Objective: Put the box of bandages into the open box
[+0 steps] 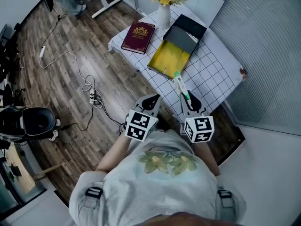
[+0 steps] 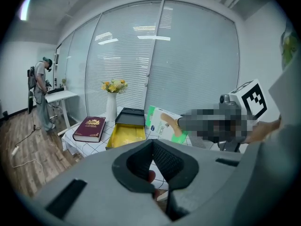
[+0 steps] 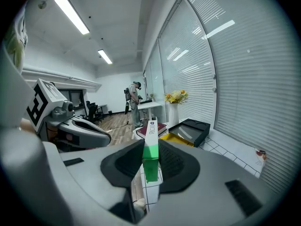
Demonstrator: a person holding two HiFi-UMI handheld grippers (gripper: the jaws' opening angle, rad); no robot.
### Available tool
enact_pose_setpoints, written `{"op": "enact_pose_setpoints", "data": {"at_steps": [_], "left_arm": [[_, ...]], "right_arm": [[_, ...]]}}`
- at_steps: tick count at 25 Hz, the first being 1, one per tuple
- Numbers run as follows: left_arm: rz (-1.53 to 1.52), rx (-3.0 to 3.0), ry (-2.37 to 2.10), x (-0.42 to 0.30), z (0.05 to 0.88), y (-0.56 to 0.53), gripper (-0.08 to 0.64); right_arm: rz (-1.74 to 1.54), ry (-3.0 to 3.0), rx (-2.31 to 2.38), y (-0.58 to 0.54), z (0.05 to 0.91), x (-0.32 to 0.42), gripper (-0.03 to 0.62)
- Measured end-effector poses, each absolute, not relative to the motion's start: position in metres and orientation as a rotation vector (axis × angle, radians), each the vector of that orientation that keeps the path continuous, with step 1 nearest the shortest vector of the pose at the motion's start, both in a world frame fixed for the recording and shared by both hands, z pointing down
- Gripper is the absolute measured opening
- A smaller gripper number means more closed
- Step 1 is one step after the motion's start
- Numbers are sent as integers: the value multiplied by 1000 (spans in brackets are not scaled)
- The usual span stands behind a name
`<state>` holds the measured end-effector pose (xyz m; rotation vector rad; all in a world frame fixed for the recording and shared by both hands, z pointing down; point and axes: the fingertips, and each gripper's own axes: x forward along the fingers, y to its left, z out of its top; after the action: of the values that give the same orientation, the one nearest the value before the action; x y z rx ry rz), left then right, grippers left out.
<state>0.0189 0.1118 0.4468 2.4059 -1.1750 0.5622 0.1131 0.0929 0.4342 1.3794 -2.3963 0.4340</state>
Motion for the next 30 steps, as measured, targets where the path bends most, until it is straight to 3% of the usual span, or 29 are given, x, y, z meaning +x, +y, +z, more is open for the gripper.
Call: {"op": "enact_pose_setpoints", "data": {"at_steps": [30], "left_arm": [[567,2422,-1051,-43,457,-5,6]], "right_arm": [[431,-2279,1529,-15,435,65,89]]}}
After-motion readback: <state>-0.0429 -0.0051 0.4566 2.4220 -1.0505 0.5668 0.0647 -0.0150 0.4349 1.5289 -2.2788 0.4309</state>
